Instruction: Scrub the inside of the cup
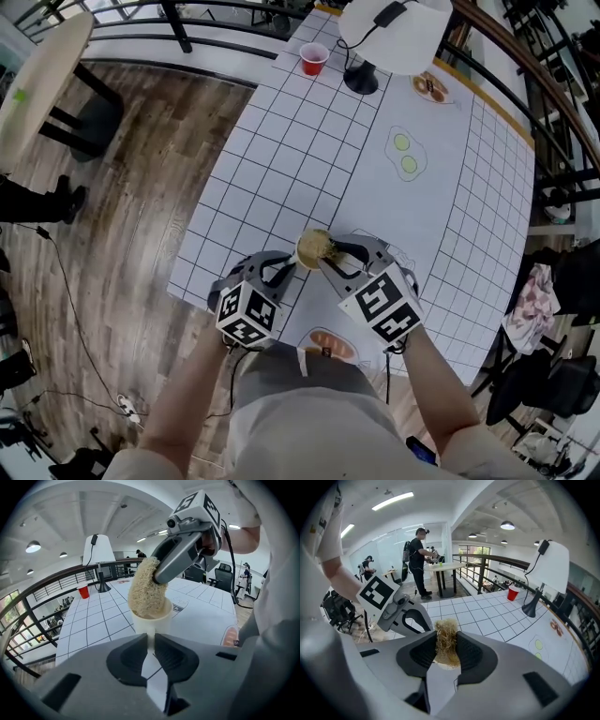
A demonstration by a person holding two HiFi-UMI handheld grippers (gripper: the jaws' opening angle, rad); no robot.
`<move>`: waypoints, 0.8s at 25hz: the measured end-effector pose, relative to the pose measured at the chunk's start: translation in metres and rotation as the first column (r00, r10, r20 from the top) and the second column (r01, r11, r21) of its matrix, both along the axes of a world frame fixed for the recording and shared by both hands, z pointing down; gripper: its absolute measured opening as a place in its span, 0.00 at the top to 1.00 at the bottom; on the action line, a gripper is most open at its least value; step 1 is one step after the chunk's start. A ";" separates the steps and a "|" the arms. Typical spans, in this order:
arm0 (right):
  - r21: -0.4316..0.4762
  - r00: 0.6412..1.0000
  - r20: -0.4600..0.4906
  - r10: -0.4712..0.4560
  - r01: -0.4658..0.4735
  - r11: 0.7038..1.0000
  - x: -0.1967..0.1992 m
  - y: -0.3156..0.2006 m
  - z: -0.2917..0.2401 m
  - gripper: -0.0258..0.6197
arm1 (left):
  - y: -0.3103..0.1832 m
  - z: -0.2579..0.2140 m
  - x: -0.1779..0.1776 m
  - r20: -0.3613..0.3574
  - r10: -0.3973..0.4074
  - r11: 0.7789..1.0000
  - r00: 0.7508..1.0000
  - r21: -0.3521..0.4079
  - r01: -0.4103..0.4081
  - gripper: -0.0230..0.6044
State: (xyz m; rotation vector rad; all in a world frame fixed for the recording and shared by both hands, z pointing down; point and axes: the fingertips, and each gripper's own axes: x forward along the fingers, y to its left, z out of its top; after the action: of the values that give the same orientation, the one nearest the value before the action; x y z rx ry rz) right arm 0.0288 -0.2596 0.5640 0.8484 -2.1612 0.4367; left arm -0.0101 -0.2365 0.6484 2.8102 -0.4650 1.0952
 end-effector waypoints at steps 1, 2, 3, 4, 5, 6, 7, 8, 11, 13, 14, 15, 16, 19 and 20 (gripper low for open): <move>-0.013 1.000 -0.014 -0.021 0.020 1.000 -0.002 0.001 -0.001 0.78 | 0.000 0.000 -0.001 -0.001 -0.003 1.000 1.000 0.000 0.003 0.87; -0.024 0.998 -0.037 -0.046 0.045 0.999 -0.003 0.002 -0.002 0.78 | 0.000 0.001 -0.001 -0.004 -0.007 1.000 1.000 0.001 0.007 0.87; -0.041 0.995 -0.068 -0.079 0.076 0.996 -0.004 0.004 -0.002 0.78 | 0.000 0.000 -0.001 -0.008 -0.010 1.000 1.000 0.002 0.010 0.87; -0.066 0.988 -0.100 -0.114 0.107 0.992 -0.005 0.007 0.000 0.78 | -0.001 0.000 0.000 -0.012 -0.012 1.000 1.000 0.002 0.012 0.87; -0.090 0.981 -0.131 -0.143 0.132 0.987 -0.006 0.011 0.004 0.78 | -0.001 0.000 0.001 -0.015 -0.013 1.000 1.000 0.004 0.013 0.87; -0.101 0.975 -0.158 -0.159 0.145 0.984 -0.007 0.012 0.008 0.78 | -0.001 -0.001 0.002 -0.016 -0.013 1.000 1.000 0.007 0.013 0.87; -0.099 0.970 -0.181 -0.163 0.147 0.984 -0.007 0.012 0.012 0.78 | -0.002 -0.001 0.002 -0.018 -0.011 1.000 1.000 0.011 0.012 0.87; -0.093 0.967 -0.198 -0.159 0.143 0.985 -0.007 0.010 0.017 0.78 | -0.002 -0.001 0.002 -0.020 -0.010 1.000 1.000 0.011 0.010 0.87; -0.082 0.964 -0.224 -0.143 0.127 0.988 -0.008 0.005 0.033 0.78 | -0.001 -0.001 0.002 -0.014 -0.009 1.000 1.000 0.010 0.010 0.87; -0.085 0.956 -0.250 -0.151 0.134 0.987 -0.009 0.002 0.046 0.78 | -0.001 -0.001 0.002 -0.001 -0.015 1.000 1.000 0.005 0.015 0.87; -0.086 0.953 -0.260 -0.154 0.136 0.987 -0.009 0.001 0.052 0.78 | -0.001 -0.002 0.002 0.000 -0.018 1.000 1.000 0.002 0.018 0.87; -0.085 0.953 -0.263 -0.149 0.131 0.988 -0.009 0.000 0.057 0.78 | -0.001 -0.002 0.002 -0.005 -0.020 1.000 1.000 0.002 0.020 0.87; -0.084 0.956 -0.258 -0.138 0.120 0.989 -0.009 0.000 0.061 0.78 | -0.001 -0.002 0.002 -0.013 -0.021 1.000 1.000 0.003 0.021 0.87; -0.107 0.964 -0.239 -0.114 0.090 0.990 -0.007 -0.002 0.067 0.79 | -0.001 -0.001 0.003 -0.040 -0.029 1.000 0.999 -0.002 0.029 0.87; -0.129 0.963 -0.240 -0.121 0.092 0.987 -0.008 -0.002 0.069 0.79 | -0.001 -0.001 0.003 -0.044 -0.033 0.999 0.998 -0.004 0.033 0.87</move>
State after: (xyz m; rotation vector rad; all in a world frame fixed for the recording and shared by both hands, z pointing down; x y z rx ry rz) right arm 0.0213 -0.2611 0.6325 0.6798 -1.9210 0.3771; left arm -0.0075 -0.2375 0.6477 2.8075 -0.5026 1.0241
